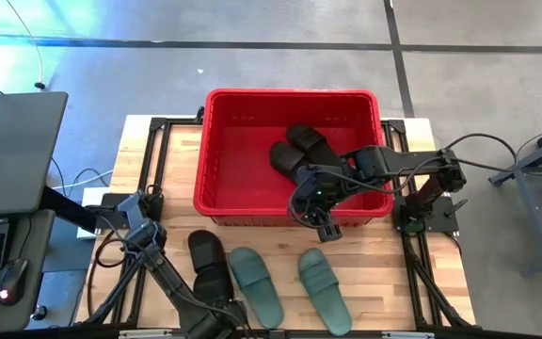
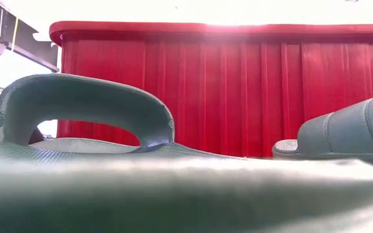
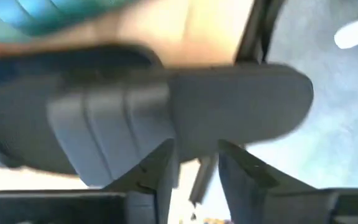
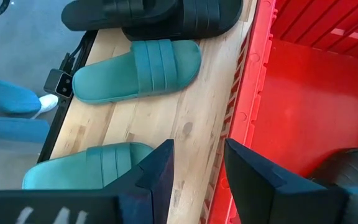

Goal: Pick and place slides into bin
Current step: Put the black slide into the red bin

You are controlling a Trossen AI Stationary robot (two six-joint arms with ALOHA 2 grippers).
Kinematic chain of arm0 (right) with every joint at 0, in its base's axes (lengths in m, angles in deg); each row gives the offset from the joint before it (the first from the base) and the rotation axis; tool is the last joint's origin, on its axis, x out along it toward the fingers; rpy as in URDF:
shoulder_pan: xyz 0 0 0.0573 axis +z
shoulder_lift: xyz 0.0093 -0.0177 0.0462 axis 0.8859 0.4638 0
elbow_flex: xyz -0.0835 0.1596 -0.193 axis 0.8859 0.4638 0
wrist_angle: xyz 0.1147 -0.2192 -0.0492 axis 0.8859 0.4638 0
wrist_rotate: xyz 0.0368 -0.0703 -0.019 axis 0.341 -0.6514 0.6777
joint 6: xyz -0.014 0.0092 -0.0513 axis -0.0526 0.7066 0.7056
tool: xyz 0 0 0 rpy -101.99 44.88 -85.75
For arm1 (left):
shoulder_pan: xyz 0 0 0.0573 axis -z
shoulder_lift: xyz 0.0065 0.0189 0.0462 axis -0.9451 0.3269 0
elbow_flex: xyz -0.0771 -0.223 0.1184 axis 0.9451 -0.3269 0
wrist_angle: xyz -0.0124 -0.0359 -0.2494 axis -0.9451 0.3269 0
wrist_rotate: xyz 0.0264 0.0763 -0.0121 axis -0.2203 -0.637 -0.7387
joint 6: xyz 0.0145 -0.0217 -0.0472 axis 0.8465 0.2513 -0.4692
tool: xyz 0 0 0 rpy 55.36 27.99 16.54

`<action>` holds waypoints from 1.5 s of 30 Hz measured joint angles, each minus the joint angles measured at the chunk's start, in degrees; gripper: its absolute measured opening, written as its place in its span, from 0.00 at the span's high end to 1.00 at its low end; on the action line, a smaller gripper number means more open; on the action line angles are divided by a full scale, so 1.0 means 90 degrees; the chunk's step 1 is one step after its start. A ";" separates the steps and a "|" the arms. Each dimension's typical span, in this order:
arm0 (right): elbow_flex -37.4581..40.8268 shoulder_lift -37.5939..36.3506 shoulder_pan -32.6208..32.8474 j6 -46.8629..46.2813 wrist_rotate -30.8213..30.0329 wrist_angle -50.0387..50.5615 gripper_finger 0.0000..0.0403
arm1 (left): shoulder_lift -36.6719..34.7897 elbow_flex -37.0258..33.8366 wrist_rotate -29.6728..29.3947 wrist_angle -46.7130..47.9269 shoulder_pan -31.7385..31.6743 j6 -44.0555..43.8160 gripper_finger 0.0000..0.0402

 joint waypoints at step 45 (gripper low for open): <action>0.0000 0.0005 0.0000 0.0069 0.0549 -0.0223 0.68 | 0.0302 -0.1052 -0.0509 0.0022 0.0138 -0.2473 0.77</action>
